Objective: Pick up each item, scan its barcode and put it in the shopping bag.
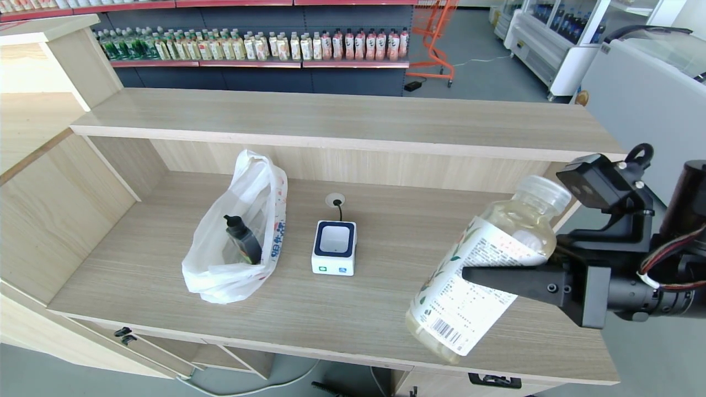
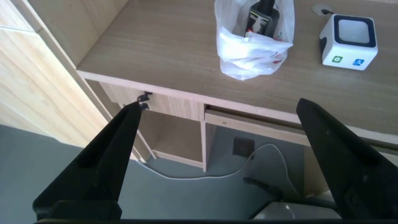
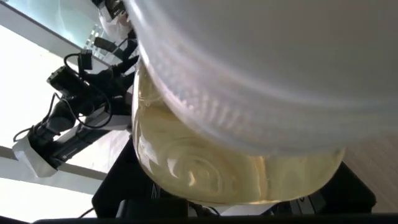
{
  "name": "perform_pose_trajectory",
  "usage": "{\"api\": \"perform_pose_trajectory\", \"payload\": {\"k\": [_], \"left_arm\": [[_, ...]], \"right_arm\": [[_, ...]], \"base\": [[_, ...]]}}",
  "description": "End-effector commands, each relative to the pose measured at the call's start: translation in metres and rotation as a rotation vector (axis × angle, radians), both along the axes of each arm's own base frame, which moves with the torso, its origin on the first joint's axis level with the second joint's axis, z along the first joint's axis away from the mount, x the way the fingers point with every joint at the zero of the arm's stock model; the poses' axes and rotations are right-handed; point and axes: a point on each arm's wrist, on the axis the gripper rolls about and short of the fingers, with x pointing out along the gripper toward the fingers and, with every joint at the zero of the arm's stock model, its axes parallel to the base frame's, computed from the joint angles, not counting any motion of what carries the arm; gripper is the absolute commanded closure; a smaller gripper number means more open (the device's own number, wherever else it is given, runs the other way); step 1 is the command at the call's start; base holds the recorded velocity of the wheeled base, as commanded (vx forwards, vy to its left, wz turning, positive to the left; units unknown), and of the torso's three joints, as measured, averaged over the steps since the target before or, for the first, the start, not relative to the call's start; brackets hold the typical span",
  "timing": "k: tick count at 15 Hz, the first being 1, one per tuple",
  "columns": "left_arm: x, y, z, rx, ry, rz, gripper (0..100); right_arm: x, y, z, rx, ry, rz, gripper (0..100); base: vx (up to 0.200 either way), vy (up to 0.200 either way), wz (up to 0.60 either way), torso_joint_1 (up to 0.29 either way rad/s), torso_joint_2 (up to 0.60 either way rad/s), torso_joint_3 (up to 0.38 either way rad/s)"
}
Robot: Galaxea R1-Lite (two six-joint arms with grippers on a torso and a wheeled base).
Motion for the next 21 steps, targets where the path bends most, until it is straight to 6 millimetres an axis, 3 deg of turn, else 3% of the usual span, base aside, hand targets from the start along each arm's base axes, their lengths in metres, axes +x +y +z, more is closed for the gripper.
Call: {"api": "perform_pose_trajectory", "payload": {"k": [1, 3, 4, 7, 10, 13, 19, 21], "left_arm": [[0.0, 0.0, 0.0, 0.0, -0.001, 0.001, 0], [0.0, 0.0, 0.0, 0.0, -0.001, 0.0, 0], [0.0, 0.0, 0.0, 0.0, -0.001, 0.001, 0], [0.0, 0.0, 0.0, 0.0, -0.001, 0.0, 0], [0.0, 0.0, 0.0, 0.0, -0.001, 0.0, 0], [0.0, 0.0, 0.0, 0.0, -0.001, 0.001, 0], [0.0, 0.0, 0.0, 0.019, 0.002, -0.001, 0], [0.0, 0.0, 0.0, 0.012, 0.001, -0.001, 0]], "right_arm": [[-0.001, -0.022, -0.011, -0.073, -0.156, -0.074, 100], [0.006, -0.051, -0.027, -0.222, -0.406, -0.17, 100], [0.012, -0.076, -0.033, -0.356, -0.569, -0.25, 100], [0.015, -0.1, -0.019, -0.564, -0.911, -0.339, 100], [0.0, -0.103, -0.003, -0.719, -1.054, -0.467, 100], [-0.006, -0.103, 0.003, -0.791, -1.165, -0.476, 100], [-0.02, -0.103, 0.005, -0.8, -1.19, -0.494, 100], [-0.027, -0.102, 0.0, -0.798, -1.17, -0.487, 100]], "base": [[0.0, 0.0, 0.0, 0.0, 0.0, 0.0], [0.0, 0.0, 0.0, 0.0, 0.0, 0.0], [0.0, 0.0, 0.0, 0.0, 0.0, 0.0], [0.0, 0.0, 0.0, 0.0, 0.0, 0.0], [0.0, 0.0, 0.0, 0.0, 0.0, 0.0], [0.0, 0.0, 0.0, 0.0, 0.0, 0.0], [0.0, 0.0, 0.0, 0.0, 0.0, 0.0], [0.0, 0.2, 0.0, 0.005, 0.0, 0.002]]}}
